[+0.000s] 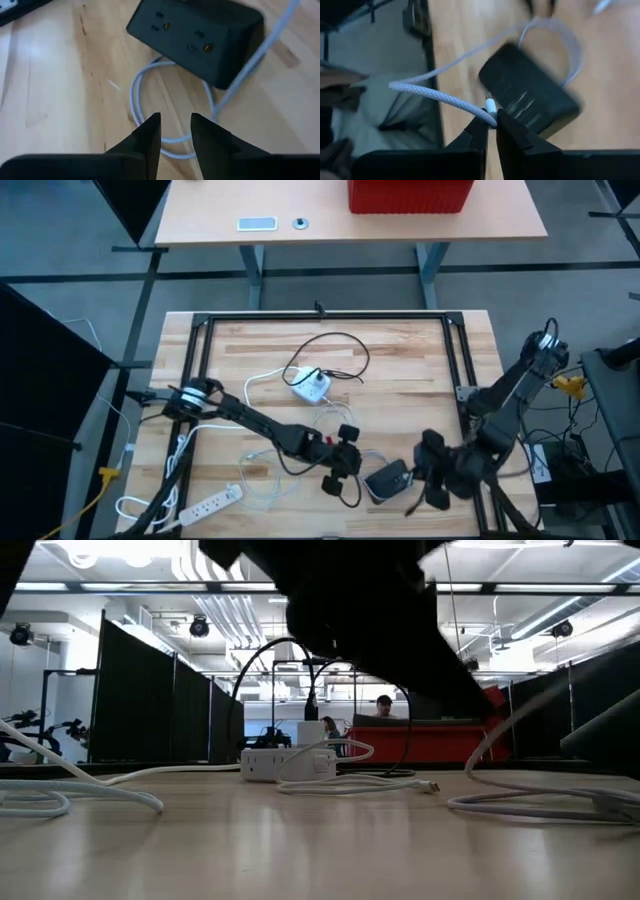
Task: Insert USB
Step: Insert the purple USB cable into the black outlet extension
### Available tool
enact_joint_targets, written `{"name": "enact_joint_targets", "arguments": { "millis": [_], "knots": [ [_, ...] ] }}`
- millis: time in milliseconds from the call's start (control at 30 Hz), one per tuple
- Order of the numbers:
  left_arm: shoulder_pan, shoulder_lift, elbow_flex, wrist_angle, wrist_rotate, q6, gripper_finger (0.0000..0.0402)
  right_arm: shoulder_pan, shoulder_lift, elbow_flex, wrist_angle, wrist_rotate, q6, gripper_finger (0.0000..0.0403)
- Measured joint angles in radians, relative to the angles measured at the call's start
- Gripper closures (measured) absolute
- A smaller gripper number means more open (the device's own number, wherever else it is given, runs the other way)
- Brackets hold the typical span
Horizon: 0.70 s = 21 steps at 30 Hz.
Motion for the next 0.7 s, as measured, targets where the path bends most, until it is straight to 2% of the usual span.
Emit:
{"name": "enact_joint_targets", "arguments": {
  "millis": [100, 233, 333, 533, 700],
  "knots": [
    [0.016, 0.012, 0.000, 0.004, 0.009, 0.007, 0.0316, 0.058, 0.073, 0.000, 0.032, -0.049, 0.060, 0.0394],
    [0.030, 0.014, 0.000, 0.001, 0.009, 0.007, 0.0325, 0.118, 0.165, 0.000, 0.169, -0.154, 0.073, 0.0394],
    [0.033, 0.014, 0.000, 0.002, 0.008, 0.017, 0.0331, 0.147, 0.232, 0.000, 0.235, -0.173, 0.064, 0.0394],
    [0.036, 0.014, 0.000, 0.006, 0.063, 0.017, 0.0336, 0.124, 0.338, -0.002, 0.188, -0.162, 0.057, 0.0394],
    [0.036, 0.014, 0.000, 0.012, 0.118, -0.002, 0.0337, 0.070, 0.349, -0.002, 0.161, -0.159, -0.056, 0.0394]
  ]
}}
